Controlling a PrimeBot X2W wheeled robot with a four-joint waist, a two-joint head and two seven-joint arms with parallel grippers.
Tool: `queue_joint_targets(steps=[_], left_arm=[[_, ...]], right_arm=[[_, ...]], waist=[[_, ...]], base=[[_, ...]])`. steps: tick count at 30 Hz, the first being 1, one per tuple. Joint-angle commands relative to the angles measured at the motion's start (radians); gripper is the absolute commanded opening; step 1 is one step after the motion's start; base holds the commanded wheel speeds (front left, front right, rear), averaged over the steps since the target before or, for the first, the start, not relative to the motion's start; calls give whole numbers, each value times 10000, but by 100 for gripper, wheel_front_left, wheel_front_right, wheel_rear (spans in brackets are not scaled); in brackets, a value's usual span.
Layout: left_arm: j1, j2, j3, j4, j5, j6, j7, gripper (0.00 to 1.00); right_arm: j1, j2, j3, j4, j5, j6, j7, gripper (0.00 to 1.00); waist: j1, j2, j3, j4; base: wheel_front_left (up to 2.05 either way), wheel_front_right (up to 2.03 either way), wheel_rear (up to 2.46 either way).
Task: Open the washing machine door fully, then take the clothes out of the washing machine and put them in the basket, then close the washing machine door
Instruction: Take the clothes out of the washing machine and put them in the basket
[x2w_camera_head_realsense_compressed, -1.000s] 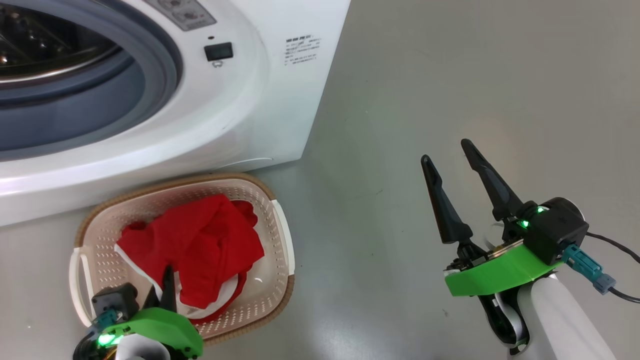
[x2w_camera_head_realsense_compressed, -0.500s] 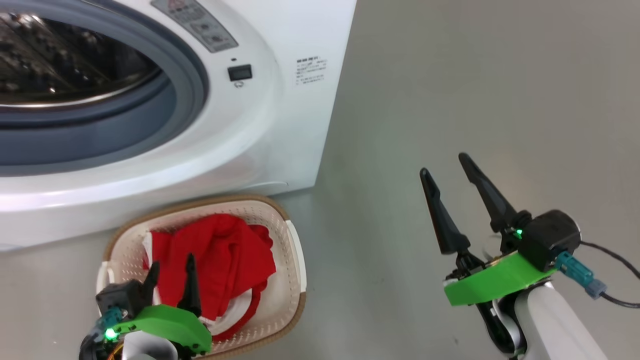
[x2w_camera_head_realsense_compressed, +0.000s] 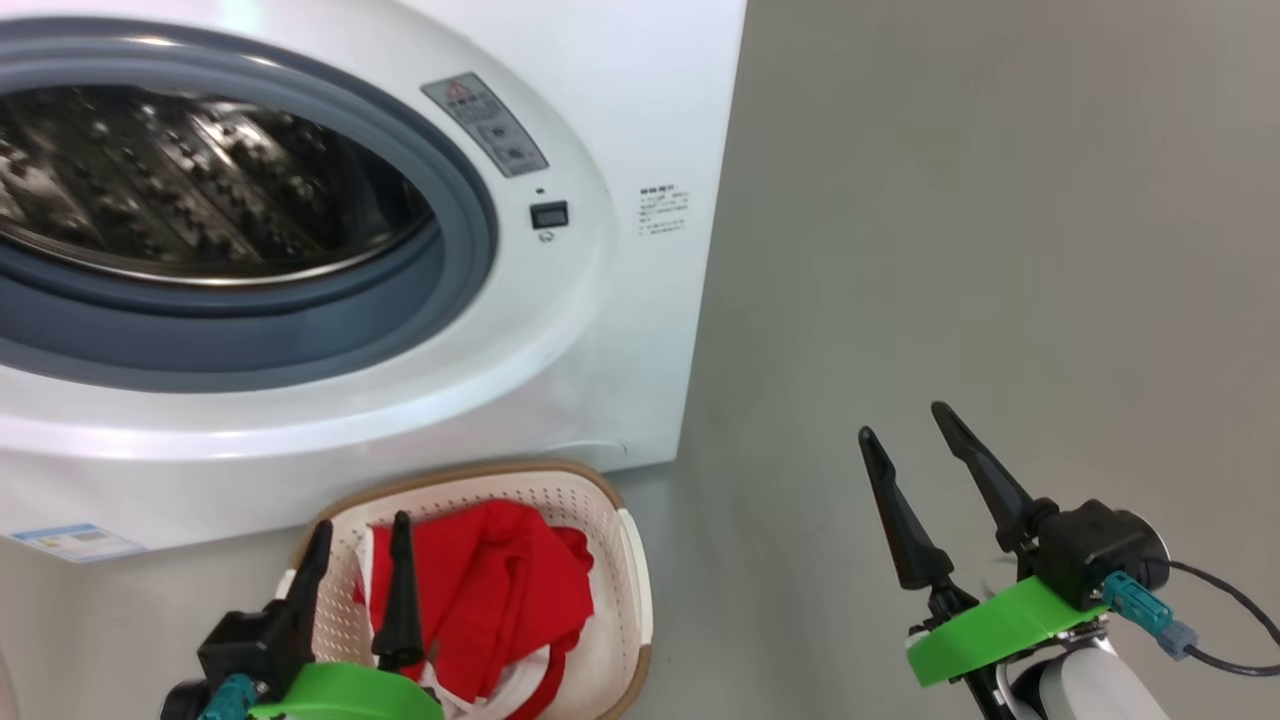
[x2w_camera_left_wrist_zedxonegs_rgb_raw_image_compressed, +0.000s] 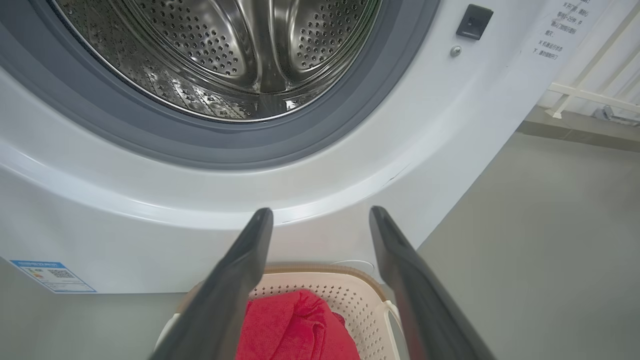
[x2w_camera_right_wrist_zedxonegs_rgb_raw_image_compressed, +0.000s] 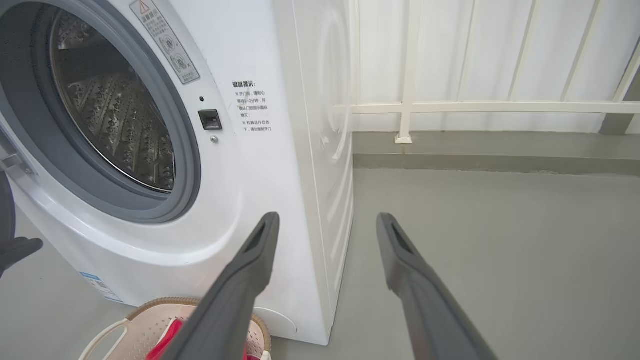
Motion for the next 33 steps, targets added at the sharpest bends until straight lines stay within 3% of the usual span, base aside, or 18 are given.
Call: queue_joint_targets(steps=[1,10,22,33], left_arm=[[133,107,233,-545,197,25,-122,100],[736,216,-43,-2222,1001,188,-122,100],[2067,412,-169,-3739,1281,649,456,100],[2908,466,-155,-4253,1129,861,803,100]], right_arm=[[82,-4,119,-185,-17,33,-65,100],[370,-4,21,-14,-89,33,-65,100],[954,-4,-323,161,-206,33,-65,100],[1295,-4,-352,260,-251,33,-65,100]], waist=[[0,0,-529,314],[0,0,-1076,350],[0,0,-1818,366],[0,0,-2170,387]], base=[[0,0,0],[0,0,0],[0,0,0],[0,0,0]])
